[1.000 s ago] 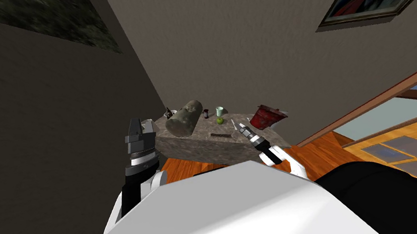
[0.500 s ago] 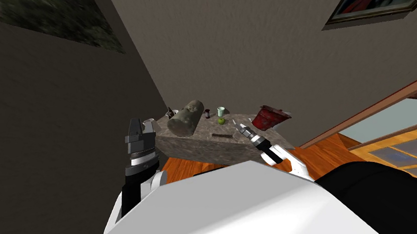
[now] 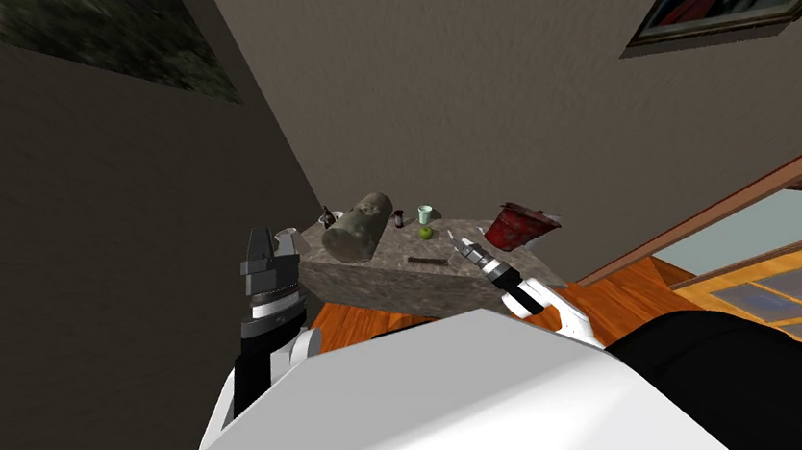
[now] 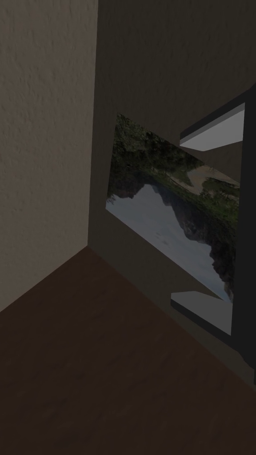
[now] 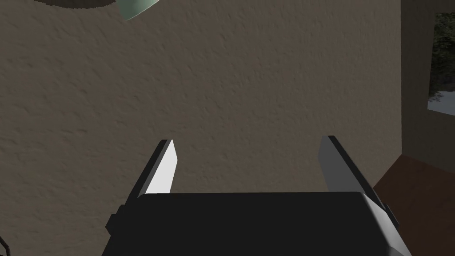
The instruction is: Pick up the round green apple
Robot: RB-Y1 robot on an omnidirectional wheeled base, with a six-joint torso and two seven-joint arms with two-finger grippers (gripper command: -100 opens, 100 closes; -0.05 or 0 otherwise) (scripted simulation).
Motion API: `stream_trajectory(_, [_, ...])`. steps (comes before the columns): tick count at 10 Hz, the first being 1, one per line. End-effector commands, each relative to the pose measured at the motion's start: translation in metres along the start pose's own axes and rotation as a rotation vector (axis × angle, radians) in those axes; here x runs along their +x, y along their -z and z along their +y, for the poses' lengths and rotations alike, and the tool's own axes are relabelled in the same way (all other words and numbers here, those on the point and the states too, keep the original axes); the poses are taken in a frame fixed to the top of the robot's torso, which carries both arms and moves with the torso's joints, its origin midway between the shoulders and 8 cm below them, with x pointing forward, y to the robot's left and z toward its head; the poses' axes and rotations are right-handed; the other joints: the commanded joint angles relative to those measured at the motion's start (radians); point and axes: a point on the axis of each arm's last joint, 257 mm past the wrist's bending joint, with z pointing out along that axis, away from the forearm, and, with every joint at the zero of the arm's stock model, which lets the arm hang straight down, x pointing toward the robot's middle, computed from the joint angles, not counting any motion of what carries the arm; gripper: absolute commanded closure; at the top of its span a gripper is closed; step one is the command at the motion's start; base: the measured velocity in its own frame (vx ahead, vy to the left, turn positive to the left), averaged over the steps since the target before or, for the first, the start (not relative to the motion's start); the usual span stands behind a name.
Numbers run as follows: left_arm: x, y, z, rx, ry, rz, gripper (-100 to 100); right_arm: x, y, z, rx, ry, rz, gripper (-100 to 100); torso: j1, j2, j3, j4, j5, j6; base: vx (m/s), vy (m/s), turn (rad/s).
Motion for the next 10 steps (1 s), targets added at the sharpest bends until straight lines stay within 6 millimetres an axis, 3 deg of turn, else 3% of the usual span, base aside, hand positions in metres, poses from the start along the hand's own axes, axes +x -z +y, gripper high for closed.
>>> stream_trajectory(1, [0.0,0.0,0.0,0.0,0.0,0.0,0,0.005,0.005,-0.009,0.012,0.041,0.039,-100,0.0,0.0,0.0,0.0,0.0,0.0,0.021,0.013,0.134])
stream_trajectory(7, [0.0,0.0,0.0,0.0,0.0,0.0,0,0.017,0.023,-0.045,0.052,0.198,0.18,-100,0.001,-0.002,-0.001,0.0,0.0,-0.001,0.019,0.018,0.156])
stream_trajectory(10, [0.0,0.0,0.0,0.0,0.0,0.0,0,0.02,0.034,-0.067,0.072,0.3,0.265,-100,-0.001,0.006,0.003,0.001,0.0,0.0,-0.088,-0.007,0.268])
